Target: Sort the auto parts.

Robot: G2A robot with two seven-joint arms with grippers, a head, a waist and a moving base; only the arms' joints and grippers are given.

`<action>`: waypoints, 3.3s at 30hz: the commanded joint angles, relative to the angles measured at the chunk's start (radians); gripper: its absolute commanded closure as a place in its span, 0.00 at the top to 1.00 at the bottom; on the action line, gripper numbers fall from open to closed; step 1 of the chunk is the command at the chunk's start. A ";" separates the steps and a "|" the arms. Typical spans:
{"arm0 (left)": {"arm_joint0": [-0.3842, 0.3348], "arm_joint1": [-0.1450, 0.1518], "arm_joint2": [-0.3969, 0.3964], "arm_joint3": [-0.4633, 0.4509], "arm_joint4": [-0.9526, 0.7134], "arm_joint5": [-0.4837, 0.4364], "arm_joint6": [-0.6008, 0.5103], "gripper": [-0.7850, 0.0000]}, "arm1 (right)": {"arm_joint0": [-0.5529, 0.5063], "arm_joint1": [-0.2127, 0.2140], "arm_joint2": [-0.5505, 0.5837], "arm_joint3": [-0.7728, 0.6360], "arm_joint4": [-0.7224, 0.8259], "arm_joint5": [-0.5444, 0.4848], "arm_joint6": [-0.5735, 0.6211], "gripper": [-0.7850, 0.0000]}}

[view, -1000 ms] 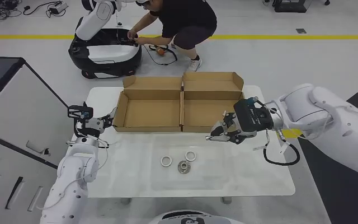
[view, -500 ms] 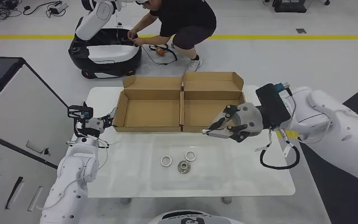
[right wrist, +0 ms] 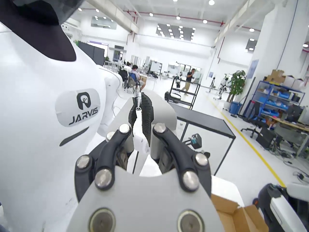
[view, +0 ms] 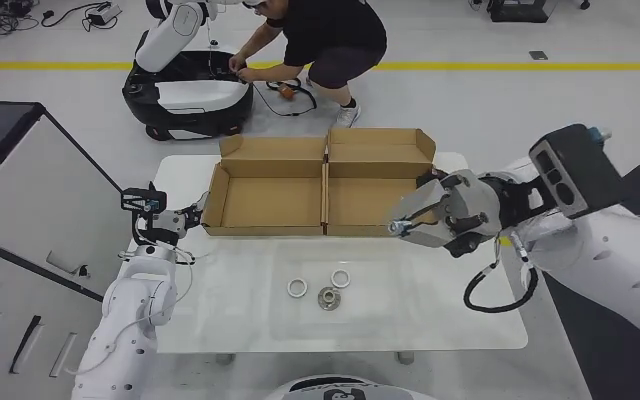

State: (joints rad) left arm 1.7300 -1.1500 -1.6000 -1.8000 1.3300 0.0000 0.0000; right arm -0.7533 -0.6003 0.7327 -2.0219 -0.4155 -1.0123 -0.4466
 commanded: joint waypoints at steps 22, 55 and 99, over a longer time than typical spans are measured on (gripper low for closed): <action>0.000 0.000 0.000 0.000 0.000 0.000 0.000 1.00 | -0.029 -0.097 0.069 -0.027 -0.142 0.000 -0.361 0.00; 0.000 0.000 0.000 0.000 0.000 0.000 0.000 1.00 | -0.046 -0.099 0.084 -0.035 -0.147 0.033 -0.283 0.00; 0.000 0.000 0.000 0.000 0.000 0.000 0.000 1.00 | -0.197 -0.159 0.286 -0.062 -0.125 0.000 -0.025 0.00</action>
State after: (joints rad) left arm 1.7300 -1.1500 -1.6000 -1.8000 1.3300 0.0000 0.0000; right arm -0.9508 -0.7597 1.0191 -2.0838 -0.5401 -1.0123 -0.4711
